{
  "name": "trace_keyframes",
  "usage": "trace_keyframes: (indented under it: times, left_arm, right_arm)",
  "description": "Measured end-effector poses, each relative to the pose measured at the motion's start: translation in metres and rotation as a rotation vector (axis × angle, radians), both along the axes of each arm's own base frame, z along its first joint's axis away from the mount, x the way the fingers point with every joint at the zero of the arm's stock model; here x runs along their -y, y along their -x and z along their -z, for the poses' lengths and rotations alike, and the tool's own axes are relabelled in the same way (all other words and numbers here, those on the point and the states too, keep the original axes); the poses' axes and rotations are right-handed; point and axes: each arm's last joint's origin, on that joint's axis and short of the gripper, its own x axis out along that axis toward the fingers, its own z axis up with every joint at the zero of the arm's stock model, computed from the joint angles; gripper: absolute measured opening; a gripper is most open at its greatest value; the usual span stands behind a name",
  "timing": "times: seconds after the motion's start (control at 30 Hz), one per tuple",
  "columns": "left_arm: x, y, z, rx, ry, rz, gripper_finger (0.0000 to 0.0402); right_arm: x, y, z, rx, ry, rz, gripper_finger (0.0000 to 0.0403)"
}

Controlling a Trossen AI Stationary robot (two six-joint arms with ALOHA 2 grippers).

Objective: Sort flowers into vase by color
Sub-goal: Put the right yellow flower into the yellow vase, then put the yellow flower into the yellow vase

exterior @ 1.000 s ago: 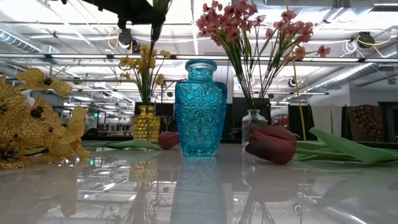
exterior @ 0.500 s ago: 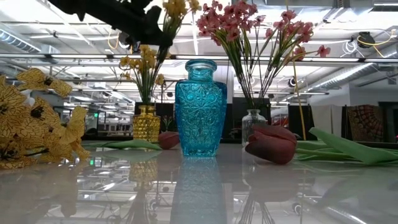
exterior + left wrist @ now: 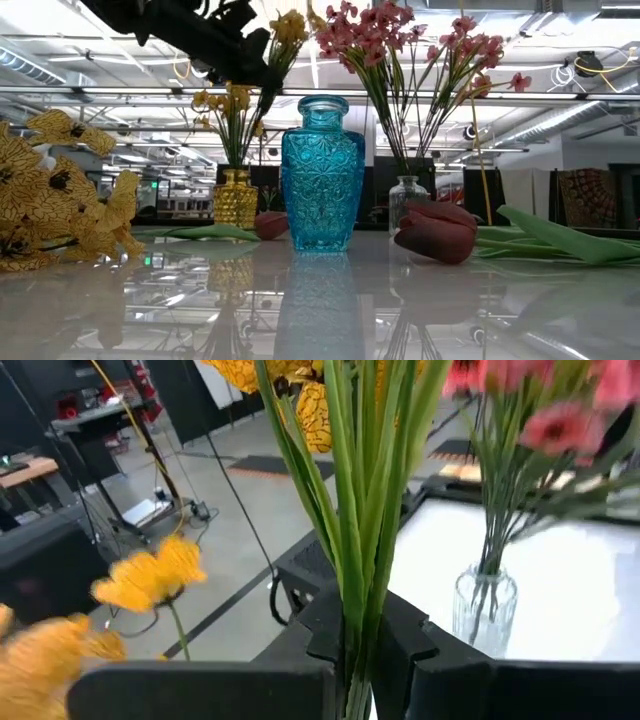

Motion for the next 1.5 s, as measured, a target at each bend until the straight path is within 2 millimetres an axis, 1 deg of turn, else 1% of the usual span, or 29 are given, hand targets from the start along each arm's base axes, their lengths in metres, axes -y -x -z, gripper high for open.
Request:
trace_keyframes:
  times: [0.2, 0.43, 0.53, 0.87, 1.0, 1.27, 1.4, 1.5]
  left_arm:
    - [-0.003, -0.005, 0.009, -0.038, 0.001, -0.038, 0.0029]
    - [-0.007, -0.004, 0.012, -0.048, 0.019, -0.058, 0.0029]
    - [-0.007, -0.004, 0.012, -0.052, 0.023, -0.056, 0.0035]
    - [-0.007, -0.002, 0.018, -0.113, 0.046, -0.052, 0.0117]
    - [-0.006, 0.0, 0.024, -0.171, 0.065, -0.05, 0.015]
    - [-0.003, 0.005, 0.035, -0.271, 0.131, -0.064, 0.024]
    - [0.002, 0.015, 0.032, -0.304, 0.17, -0.077, 0.0269]
    - [0.01, 0.027, 0.028, -0.33, 0.201, -0.074, 0.0275]
  right_arm:
    - [0.0, 0.0, 0.0, -0.003, 0.001, 0.0, 0.0256]
    - [0.0, 0.0, 0.0, -0.005, 0.002, 0.0, 0.0256]
    - [0.0, 0.0, 0.001, -0.007, 0.002, 0.0, 0.0256]
    - [0.0, 0.0, 0.001, -0.016, 0.005, 0.0, 0.0256]
    - [0.0, 0.0, 0.002, -0.017, 0.005, 0.0, 0.0256]
    - [0.0, 0.001, 0.003, -0.03, 0.009, 0.0, 0.0256]
    - [0.0, 0.001, 0.004, -0.039, 0.012, 0.0, 0.0256]
    - [0.0, 0.001, 0.004, -0.042, 0.016, 0.0, 0.0256]
